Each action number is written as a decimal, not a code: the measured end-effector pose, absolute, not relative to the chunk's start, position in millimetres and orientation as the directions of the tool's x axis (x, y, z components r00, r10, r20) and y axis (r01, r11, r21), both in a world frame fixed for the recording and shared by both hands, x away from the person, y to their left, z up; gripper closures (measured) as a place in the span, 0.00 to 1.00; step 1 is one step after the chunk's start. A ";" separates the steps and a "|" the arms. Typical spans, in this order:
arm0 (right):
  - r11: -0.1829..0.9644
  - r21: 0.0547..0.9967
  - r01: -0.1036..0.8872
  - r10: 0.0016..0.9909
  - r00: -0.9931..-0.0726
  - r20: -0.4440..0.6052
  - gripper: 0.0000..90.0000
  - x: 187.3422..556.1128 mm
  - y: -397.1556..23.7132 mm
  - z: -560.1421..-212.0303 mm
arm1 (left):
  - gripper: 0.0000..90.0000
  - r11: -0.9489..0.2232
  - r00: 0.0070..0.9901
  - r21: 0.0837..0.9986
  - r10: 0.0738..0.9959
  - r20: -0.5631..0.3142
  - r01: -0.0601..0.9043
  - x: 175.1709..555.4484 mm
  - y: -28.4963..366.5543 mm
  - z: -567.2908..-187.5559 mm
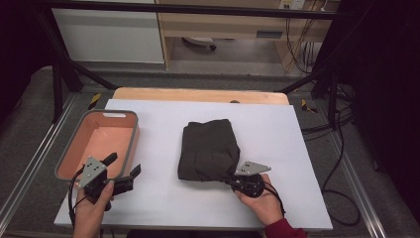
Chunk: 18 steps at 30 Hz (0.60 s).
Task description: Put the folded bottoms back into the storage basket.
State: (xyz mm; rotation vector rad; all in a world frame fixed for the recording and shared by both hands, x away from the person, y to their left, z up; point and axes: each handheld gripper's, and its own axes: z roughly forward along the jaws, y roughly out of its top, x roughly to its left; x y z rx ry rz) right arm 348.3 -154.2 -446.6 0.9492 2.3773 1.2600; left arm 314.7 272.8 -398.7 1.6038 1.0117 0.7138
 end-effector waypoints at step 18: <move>0.399 0.812 0.425 0.652 -0.755 0.075 0.88 330.9 -161.1 -446.7 | 0.05 -0.035 0.429 0.970 0.900 -0.073 0.239 314.0 279.0 -396.5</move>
